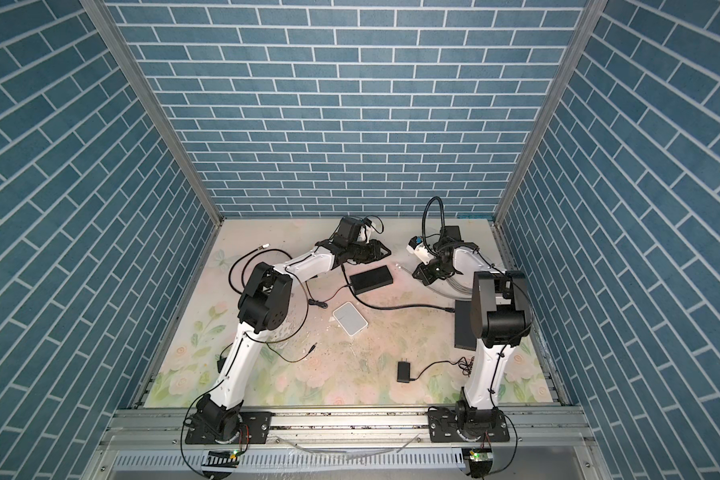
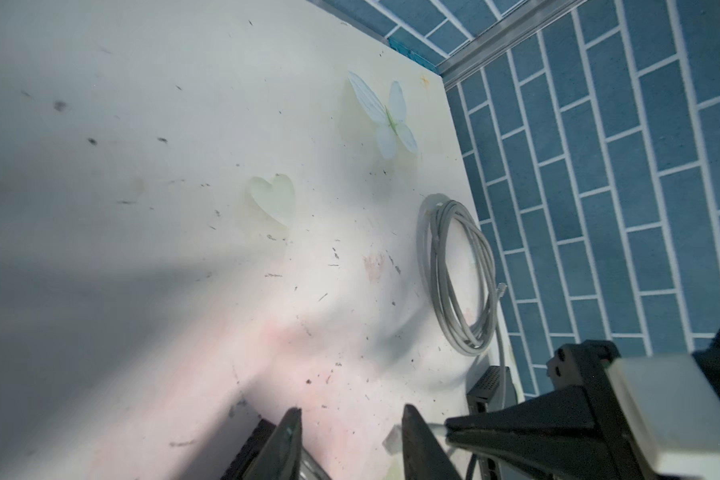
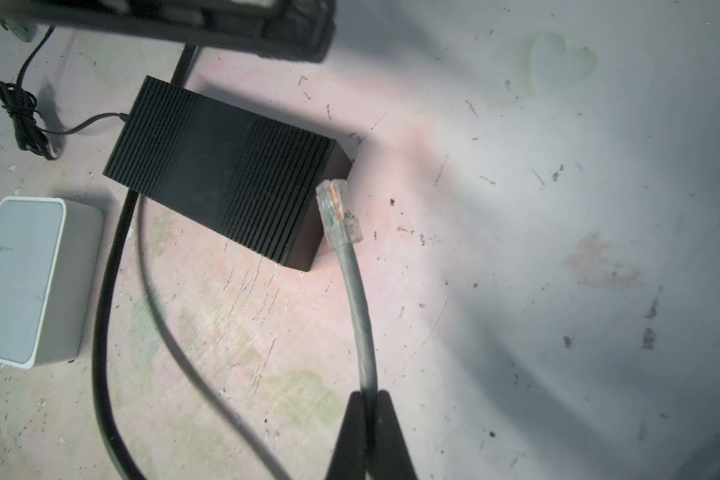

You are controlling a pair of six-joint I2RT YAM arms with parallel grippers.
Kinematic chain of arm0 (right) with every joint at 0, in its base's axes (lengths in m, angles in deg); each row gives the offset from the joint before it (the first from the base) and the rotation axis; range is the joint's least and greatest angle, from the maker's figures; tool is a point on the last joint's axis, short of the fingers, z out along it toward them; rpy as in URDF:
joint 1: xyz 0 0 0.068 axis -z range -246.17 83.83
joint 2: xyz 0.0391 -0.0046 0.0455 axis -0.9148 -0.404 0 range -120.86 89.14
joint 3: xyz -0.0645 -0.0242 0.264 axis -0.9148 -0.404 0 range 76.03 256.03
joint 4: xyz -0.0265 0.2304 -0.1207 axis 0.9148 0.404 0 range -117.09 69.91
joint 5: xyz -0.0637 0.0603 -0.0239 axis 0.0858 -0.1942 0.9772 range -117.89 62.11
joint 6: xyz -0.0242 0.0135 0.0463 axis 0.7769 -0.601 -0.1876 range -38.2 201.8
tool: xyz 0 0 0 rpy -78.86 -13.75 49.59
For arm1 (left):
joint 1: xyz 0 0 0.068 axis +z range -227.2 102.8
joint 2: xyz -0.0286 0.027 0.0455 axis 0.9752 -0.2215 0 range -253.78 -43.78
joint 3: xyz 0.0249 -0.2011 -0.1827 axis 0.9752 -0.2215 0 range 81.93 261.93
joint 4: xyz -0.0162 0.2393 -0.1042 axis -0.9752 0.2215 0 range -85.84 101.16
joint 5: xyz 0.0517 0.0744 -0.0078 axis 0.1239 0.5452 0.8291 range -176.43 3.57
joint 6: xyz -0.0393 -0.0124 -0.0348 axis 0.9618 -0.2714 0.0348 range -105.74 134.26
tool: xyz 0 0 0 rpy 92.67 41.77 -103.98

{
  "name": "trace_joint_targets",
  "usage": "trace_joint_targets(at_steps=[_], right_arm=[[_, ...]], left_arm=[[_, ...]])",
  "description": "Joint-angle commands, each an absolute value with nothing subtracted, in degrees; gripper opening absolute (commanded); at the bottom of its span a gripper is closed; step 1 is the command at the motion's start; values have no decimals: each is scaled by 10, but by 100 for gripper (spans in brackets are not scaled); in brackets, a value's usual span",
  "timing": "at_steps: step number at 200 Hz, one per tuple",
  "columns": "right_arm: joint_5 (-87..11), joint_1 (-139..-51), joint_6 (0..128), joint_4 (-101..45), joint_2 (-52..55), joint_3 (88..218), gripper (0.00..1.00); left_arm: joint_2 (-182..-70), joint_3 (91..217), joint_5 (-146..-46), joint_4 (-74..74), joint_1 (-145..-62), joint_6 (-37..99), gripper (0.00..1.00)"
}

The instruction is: Insert the plug into the switch port

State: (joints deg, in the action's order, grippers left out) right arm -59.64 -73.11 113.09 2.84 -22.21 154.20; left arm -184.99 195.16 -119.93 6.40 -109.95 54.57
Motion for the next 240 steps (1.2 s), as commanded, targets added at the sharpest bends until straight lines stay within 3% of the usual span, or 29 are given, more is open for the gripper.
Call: trace_joint_targets(at_steps=[1,151,207,240], right_arm=[[-624,-737,1124,20,-196,1523,1],[-626,-742,1126,31,-203,1532,2],[-620,-744,1127,36,-209,1539,2],[-620,-745,1128,36,-208,1538,2]], left_arm=[[-1868,1955,-1258,12,-1105,599,41],[-1831,1879,-1318,-63,-1110,618,38],[-1825,1869,-1324,-65,-1113,621,30],[-1829,1873,-1328,-64,-1114,622,18]])
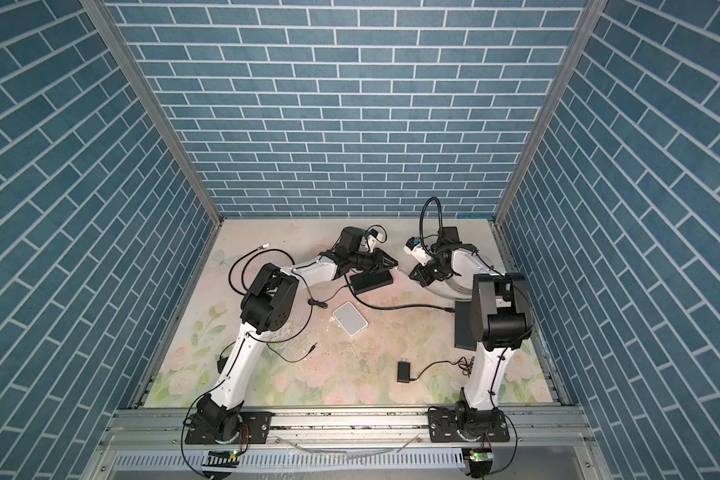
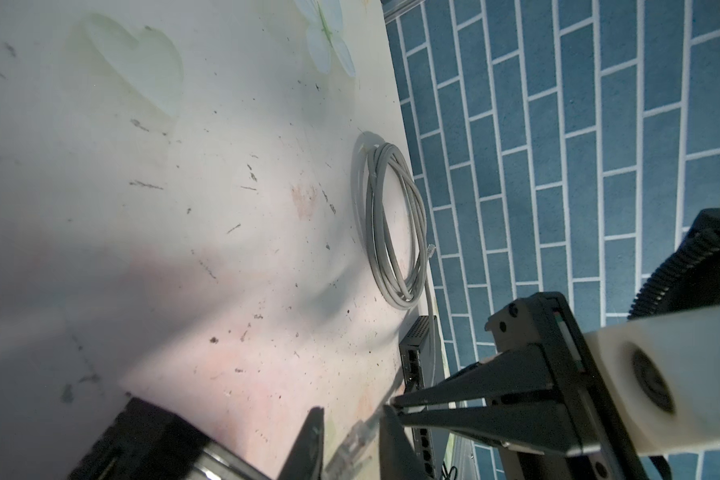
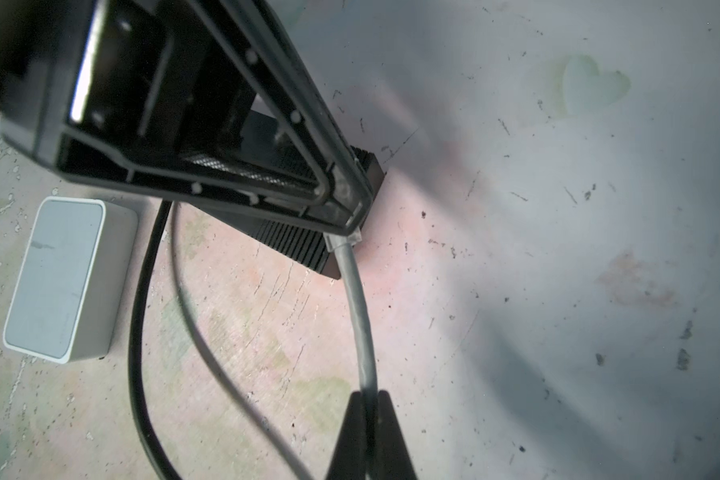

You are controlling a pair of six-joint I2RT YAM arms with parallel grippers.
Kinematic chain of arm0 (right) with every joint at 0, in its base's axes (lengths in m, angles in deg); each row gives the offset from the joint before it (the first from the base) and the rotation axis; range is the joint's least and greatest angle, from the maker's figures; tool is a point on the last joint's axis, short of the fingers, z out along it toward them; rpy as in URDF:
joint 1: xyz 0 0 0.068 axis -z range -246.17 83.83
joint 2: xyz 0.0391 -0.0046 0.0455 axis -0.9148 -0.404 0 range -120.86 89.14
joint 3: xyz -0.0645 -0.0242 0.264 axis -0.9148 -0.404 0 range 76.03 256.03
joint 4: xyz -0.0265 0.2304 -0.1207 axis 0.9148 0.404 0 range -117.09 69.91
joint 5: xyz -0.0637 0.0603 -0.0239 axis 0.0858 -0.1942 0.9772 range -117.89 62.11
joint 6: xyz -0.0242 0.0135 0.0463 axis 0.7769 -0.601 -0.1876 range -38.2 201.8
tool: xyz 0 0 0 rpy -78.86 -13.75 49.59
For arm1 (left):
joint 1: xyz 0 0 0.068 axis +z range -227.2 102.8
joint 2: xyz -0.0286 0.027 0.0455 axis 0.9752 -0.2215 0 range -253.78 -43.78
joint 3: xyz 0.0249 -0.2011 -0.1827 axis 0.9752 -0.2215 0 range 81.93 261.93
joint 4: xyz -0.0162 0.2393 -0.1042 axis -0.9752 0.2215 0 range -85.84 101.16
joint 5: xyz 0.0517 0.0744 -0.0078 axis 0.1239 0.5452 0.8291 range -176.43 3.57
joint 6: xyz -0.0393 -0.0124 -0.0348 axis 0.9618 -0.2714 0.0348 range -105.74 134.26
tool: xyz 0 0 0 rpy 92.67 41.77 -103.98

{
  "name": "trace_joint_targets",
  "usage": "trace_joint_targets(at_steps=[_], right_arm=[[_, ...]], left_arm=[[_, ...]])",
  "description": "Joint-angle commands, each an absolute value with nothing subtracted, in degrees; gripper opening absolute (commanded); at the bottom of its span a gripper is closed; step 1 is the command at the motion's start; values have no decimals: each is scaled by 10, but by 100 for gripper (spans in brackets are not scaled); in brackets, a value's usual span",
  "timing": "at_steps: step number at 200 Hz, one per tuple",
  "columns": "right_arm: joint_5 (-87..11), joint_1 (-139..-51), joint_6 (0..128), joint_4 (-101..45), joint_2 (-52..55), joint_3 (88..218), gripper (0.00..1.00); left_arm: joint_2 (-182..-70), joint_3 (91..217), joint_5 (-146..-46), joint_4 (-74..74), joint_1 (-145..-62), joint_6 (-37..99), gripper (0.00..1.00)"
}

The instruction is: Insert the plug into the switch port

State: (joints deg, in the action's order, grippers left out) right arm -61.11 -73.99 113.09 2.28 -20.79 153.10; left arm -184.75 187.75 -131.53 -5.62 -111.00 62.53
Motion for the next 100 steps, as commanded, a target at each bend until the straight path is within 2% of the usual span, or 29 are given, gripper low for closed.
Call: trace_joint_targets(at_steps=[1,21,32,67,79,100], right_arm=[[-620,-746,1128,36,-208,1538,2],[-619,-745,1128,36,-208,1537,2],[-616,-746,1125,37,-209,1539,7],[-641,-746,1123,41,-201,1533,33],[-662,-745,1125,41,-196,1530,37],[-692,-746,1125,42,-193,1529,38]], left_arm=[[-1829,1874,-1329,-64,-1113,622,17],[-1829,1874,-1330,-65,-1114,619,8],[-1827,1874,-1331,-60,-1114,610,4],[-1817,1892,-1357,4,-1117,503,3],[-1813,1894,-1372,10,-1119,471,3],[-1802,1885,-1389,11,-1121,431,3]])
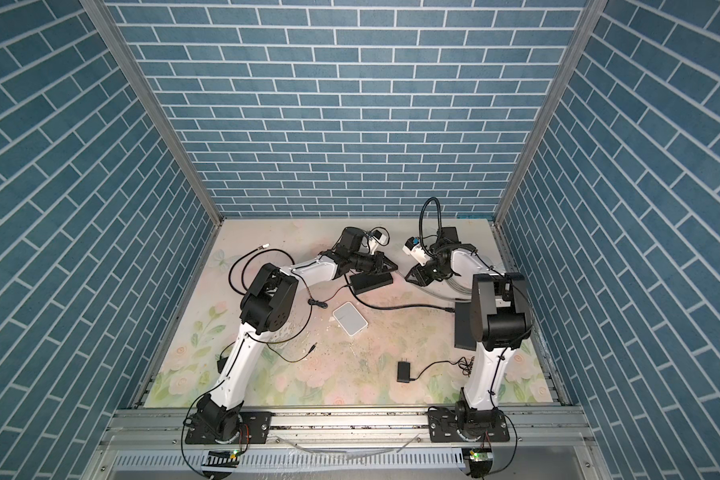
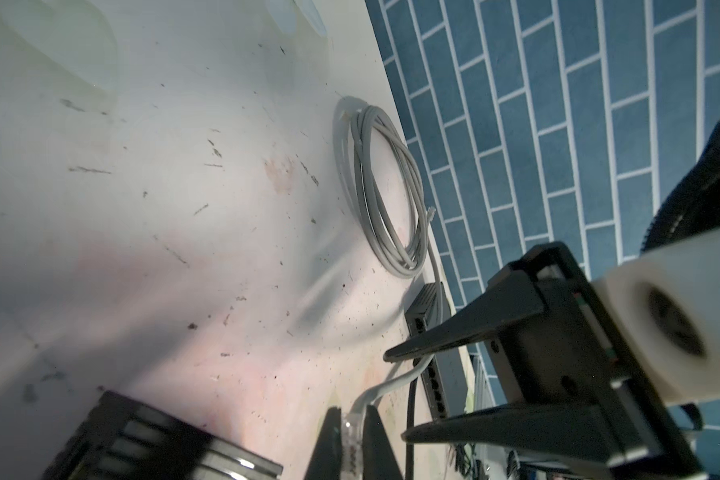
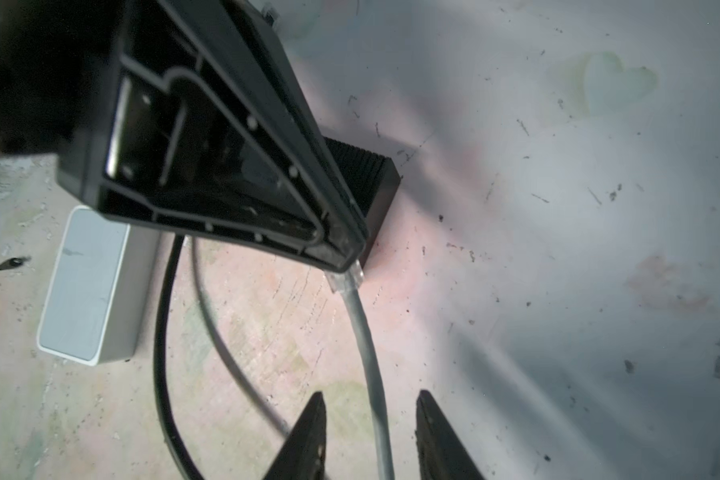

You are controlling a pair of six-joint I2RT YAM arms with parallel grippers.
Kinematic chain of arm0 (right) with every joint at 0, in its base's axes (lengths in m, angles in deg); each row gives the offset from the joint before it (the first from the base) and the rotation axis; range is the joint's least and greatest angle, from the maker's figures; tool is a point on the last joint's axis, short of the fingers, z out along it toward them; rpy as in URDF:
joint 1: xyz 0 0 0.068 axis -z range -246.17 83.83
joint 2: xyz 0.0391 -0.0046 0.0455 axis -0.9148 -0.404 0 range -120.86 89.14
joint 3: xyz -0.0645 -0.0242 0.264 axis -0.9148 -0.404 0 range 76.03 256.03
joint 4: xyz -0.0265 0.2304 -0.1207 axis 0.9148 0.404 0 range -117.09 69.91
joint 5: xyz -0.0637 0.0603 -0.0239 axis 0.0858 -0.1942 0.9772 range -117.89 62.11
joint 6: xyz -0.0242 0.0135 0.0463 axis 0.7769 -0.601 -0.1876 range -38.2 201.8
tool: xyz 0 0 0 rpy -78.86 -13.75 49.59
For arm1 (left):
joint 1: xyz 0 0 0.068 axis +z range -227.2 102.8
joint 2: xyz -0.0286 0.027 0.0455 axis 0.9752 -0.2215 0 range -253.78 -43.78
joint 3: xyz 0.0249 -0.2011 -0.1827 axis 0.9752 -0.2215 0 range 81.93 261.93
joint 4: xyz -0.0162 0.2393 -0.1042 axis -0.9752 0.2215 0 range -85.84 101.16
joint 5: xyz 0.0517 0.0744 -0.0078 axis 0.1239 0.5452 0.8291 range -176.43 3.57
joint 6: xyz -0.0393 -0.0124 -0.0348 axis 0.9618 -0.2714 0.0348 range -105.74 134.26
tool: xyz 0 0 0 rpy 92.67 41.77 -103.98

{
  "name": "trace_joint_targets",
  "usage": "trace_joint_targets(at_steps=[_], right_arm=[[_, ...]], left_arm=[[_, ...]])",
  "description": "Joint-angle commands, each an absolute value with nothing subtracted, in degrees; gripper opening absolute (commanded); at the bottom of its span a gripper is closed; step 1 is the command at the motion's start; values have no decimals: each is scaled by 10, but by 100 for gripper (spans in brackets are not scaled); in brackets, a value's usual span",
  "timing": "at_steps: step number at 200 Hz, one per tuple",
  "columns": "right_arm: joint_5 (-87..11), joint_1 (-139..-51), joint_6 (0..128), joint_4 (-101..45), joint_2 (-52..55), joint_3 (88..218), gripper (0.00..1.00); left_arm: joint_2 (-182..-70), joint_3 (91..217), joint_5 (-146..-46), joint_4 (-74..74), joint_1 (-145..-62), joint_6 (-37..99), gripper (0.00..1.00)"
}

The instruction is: Insert the plug into the switch port

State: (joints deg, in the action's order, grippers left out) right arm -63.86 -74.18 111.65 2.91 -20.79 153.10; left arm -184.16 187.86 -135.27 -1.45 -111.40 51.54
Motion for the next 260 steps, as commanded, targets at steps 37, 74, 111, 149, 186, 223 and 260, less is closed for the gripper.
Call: trace_joint_targets(at_steps=[37,74,111,149,186,223,260], right_arm=[[-718,-747,1133,65,-198,1539,37],[-743,-747,1148,84,-195,1546,32],[-768,-747,1145,69,-181,1535,18],[-767,-746,1138,58,-173,1523,27],[-778,-746,1147,53,-162,1514,18],[-770,-745,1163,80,-174,1525,1],[-767,-745,1166,74,-167,1514,1]], left_arm=[[-1784,1851,-1430,-56,-1122,427,3],[-1772,1828,-1448,-98,-1125,425,4],[-1770,1819,-1447,-100,-1127,418,3],[-1762,1808,-1438,-87,-1127,404,3],[-1761,1806,-1437,-84,-1127,400,4],[-1757,1806,-1427,-79,-1126,400,7],[-1740,1790,-1389,-66,-1116,390,28]])
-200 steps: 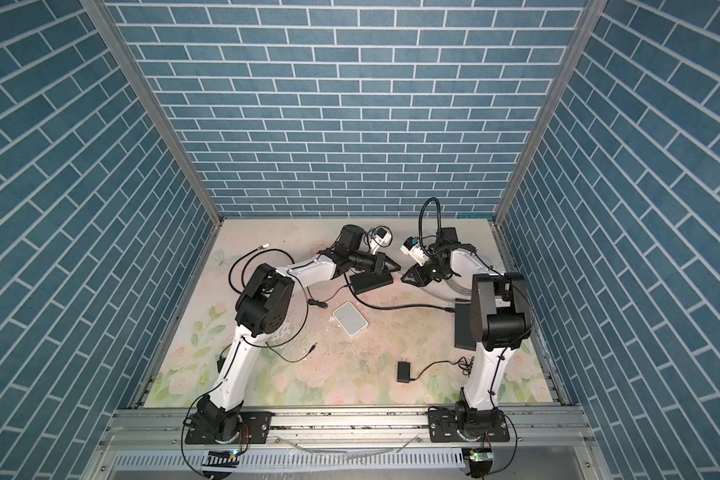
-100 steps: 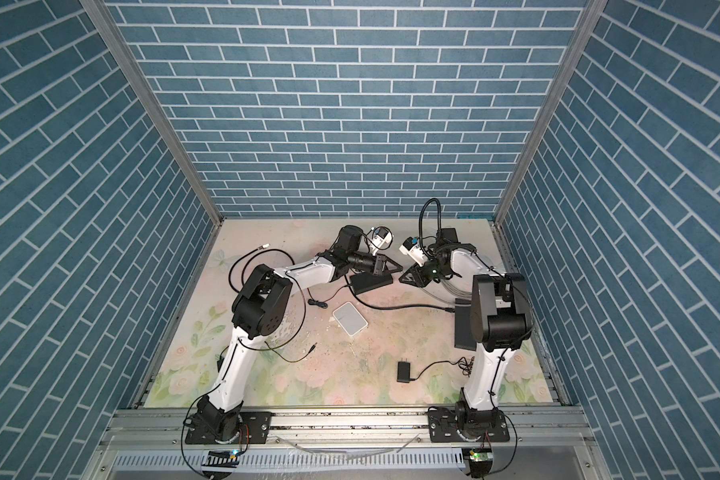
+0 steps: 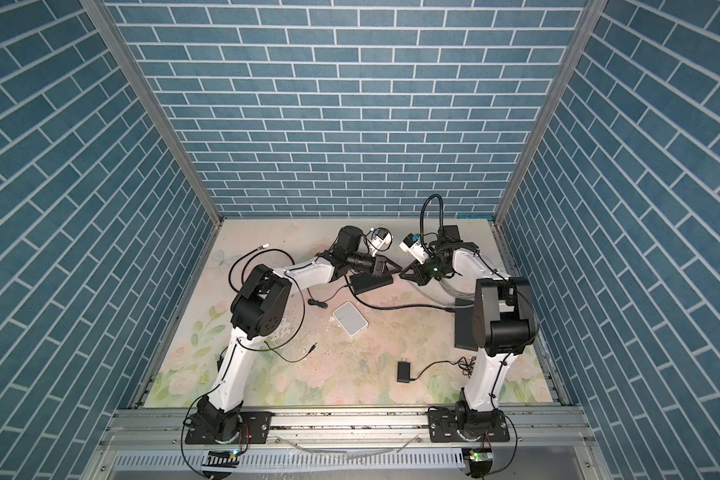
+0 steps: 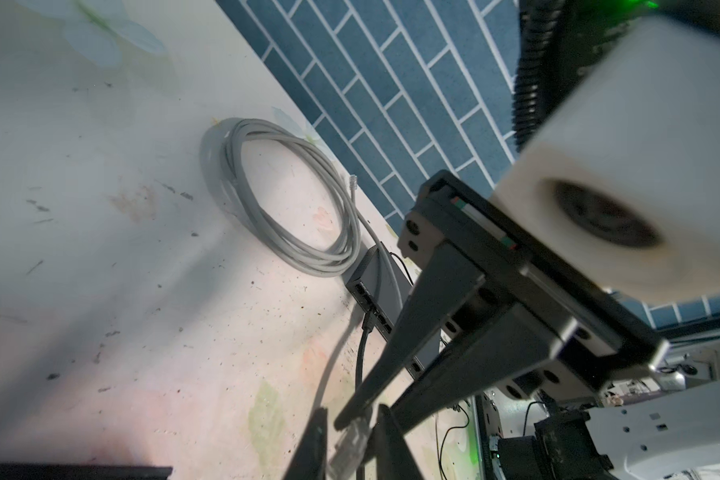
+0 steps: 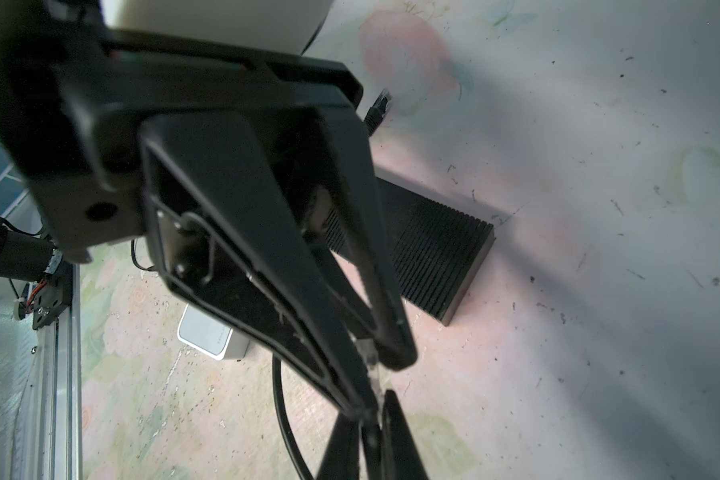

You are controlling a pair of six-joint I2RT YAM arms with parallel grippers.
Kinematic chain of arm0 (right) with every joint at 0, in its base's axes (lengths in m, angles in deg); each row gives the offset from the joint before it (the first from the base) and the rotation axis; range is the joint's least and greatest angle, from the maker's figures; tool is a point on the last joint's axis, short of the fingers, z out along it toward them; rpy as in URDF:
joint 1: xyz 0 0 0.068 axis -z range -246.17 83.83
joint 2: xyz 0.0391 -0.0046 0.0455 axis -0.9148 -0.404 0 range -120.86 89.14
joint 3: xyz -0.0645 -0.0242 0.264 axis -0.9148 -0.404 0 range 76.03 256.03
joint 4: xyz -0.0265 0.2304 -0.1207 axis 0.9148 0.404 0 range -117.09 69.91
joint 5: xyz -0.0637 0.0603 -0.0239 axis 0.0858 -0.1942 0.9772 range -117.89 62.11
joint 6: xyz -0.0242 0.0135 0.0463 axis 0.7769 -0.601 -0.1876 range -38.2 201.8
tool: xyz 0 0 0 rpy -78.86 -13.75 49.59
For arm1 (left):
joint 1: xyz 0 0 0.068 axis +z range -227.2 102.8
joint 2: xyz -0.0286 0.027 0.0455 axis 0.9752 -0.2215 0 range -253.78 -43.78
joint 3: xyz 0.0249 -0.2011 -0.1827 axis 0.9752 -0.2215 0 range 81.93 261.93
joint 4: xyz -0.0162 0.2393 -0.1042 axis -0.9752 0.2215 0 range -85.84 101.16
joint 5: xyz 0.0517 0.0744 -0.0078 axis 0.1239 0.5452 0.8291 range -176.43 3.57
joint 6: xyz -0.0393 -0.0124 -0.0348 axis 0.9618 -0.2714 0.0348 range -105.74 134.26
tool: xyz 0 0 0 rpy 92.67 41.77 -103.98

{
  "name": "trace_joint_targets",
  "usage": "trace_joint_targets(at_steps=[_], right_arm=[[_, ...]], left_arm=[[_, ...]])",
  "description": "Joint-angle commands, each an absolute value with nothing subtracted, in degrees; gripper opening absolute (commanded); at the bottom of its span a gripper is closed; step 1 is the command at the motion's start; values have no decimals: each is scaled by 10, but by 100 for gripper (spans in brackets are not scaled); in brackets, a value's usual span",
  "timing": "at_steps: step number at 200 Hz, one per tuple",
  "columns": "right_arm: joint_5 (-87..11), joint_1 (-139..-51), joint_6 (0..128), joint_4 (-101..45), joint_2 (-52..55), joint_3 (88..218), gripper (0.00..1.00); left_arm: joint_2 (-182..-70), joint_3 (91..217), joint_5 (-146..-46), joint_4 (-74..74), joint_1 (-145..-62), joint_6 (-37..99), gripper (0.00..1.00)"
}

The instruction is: Insert the plug into the switch port

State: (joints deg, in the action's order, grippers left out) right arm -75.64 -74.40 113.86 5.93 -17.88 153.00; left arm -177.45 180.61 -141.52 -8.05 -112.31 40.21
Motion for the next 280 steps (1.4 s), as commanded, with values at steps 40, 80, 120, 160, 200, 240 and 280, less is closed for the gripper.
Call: trace_joint_targets(at_steps=[40,80,120,160,200,240,280], right_arm=[[-764,-745,1169,78,-168,1513,1],[-762,-746,1170,79,-169,1514,1],[-748,-746,1167,73,-159,1511,1],[-733,-748,1164,71,-151,1508,1],[-703,-758,1163,61,-141,1501,1],[-680,-763,1150,24,-127,1486,1],[-669,-769,1147,18,-126,1484,1]], left_arm=[[-1718,1772,-1374,-60,-1105,380,32],[-1727,1776,-1383,-59,-1106,383,33],[-1730,1790,-1379,-29,-1110,384,32],[-1747,1827,-1367,20,-1122,391,33],[-1774,1847,-1358,12,-1123,483,32],[-1778,1856,-1333,55,-1123,489,32],[-1782,1853,-1357,27,-1125,513,32]])
